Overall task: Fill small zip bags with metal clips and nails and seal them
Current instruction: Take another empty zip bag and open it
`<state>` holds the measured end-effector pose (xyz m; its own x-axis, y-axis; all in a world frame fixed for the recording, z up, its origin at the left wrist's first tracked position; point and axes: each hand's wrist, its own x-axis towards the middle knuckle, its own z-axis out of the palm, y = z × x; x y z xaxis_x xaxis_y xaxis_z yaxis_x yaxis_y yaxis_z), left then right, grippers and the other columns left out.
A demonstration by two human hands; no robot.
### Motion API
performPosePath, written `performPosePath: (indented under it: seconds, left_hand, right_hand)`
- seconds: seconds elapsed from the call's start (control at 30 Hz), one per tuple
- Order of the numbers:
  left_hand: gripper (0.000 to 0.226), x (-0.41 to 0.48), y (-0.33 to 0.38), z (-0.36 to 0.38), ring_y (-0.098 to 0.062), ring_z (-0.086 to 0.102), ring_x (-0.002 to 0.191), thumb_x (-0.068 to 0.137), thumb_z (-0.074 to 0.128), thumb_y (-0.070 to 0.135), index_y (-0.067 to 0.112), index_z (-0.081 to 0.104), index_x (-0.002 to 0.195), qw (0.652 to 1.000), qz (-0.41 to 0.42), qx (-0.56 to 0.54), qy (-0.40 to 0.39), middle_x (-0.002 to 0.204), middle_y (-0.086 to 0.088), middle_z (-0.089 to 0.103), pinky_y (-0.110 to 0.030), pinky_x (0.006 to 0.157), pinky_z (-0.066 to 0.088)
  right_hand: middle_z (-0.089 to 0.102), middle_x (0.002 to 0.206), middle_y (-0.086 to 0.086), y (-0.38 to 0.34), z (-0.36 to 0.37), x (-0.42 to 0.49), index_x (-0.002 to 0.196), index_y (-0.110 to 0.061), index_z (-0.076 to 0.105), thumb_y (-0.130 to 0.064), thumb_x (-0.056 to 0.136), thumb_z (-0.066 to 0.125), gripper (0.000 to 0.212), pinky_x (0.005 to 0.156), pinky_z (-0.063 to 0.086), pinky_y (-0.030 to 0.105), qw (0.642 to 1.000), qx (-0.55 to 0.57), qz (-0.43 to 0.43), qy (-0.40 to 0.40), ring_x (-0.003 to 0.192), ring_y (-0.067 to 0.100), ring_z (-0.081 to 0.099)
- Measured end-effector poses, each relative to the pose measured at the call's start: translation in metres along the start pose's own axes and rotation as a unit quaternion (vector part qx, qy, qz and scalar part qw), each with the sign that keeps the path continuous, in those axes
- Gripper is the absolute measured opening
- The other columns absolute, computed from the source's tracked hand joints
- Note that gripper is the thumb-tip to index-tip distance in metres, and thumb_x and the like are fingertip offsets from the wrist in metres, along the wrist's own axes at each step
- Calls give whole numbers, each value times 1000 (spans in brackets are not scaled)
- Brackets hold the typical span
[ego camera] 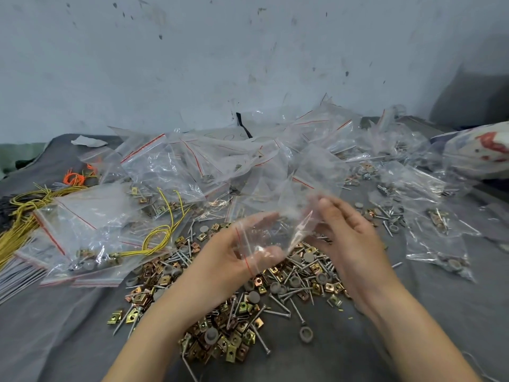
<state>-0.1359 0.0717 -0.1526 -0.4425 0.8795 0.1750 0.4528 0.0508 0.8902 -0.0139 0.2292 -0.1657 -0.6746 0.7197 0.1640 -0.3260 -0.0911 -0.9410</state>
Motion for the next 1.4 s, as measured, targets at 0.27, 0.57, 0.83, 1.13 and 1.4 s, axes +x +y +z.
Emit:
performPosePath:
  seconds: [0.27, 0.57, 0.83, 1.13, 1.4]
  left_hand:
    - [37, 1, -3, -4, 14, 64, 90, 67, 71, 63, 51, 67, 102, 999, -22, 14, 43, 97, 35, 69, 4, 72, 39]
    - [45, 1, -8, -9, 10, 65, 98, 73, 66, 71, 61, 60, 116, 998, -30, 13, -54, 109, 31, 68, -9, 76, 49]
    - [48, 1, -14, -6, -6, 67, 77, 74, 56, 79, 51, 65, 112, 998, -52, 3, -34, 89, 12, 73, -26, 79, 56]
    - [55, 6, -17, -3, -16, 69, 86, 66, 70, 73, 39, 71, 109, 993, -80, -89, 23, 101, 5, 74, -41, 89, 55]
    - [50, 6, -11, 2, 9, 65, 95, 73, 76, 53, 37, 58, 117, 998, -58, -18, 22, 105, 27, 69, -5, 75, 46]
  right_hand:
    - [72, 83, -17, 5, -5, 3, 93, -27, 71, -26, 99, 56, 16, 72, 47, 9, 968, -167, -166, 87, 77, -5, 63]
    - [48, 57, -1, 3, -8, 1, 95, -43, 58, -54, 104, 38, 25, 41, 41, 47, 916, -281, -260, 118, 41, 22, 46]
    - [55, 64, 6, -2, -11, 1, 94, -39, 58, -58, 101, 41, 27, 42, 39, 34, 898, -335, -261, 111, 45, 23, 50]
    - [62, 79, -12, 4, -22, 6, 96, -43, 57, -63, 99, 40, 26, 67, 51, 41, 892, -386, -220, 84, 75, 14, 64]
    - [42, 143, -6, 6, -5, -13, 151, -26, 31, -49, 85, 56, 74, 118, 26, 45, 761, -544, -339, -95, 137, 12, 38]
